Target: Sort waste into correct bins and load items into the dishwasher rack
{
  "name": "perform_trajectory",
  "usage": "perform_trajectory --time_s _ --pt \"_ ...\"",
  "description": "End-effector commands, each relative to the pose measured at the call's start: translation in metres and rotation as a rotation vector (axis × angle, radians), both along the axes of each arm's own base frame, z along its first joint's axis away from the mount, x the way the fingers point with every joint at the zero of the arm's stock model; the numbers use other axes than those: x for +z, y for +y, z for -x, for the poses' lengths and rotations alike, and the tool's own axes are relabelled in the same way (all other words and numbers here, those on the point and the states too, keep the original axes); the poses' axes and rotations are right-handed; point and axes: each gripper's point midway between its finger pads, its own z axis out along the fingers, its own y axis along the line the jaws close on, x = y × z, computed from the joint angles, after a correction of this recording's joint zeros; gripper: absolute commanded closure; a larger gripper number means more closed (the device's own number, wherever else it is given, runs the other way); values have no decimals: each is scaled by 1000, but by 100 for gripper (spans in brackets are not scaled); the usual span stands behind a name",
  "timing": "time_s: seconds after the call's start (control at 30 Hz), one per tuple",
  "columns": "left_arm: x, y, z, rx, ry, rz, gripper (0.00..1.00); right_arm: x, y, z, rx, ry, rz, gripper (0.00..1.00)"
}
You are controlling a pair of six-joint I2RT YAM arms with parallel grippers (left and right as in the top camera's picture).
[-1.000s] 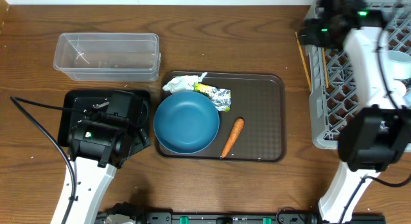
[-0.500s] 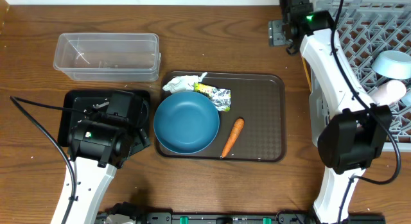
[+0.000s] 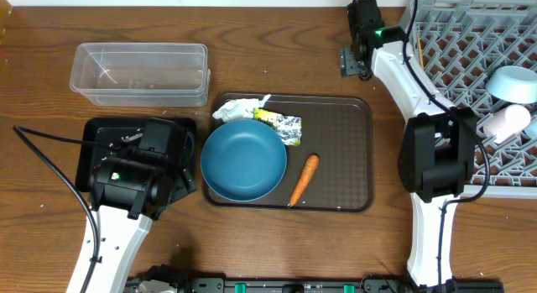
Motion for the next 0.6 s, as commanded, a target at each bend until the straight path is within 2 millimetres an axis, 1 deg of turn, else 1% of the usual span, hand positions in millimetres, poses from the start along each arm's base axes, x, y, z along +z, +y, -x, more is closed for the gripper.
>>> perform_trajectory --time_s 0.0,0.13,0.33,0.57 --pt "3 2 -1 18 -12 -5 2 -5 -26 -7 -67 -9 12 13" --pt "3 2 -1 18 -12 -5 2 -11 -36 -8 -84 3 14 12" --pt "3 2 -1 18 -12 -5 2 -13 -53 -8 -112 7 5 12" --pt "3 2 -1 18 -12 -5 2 -18 -55 -8 -114 17 -12 12"
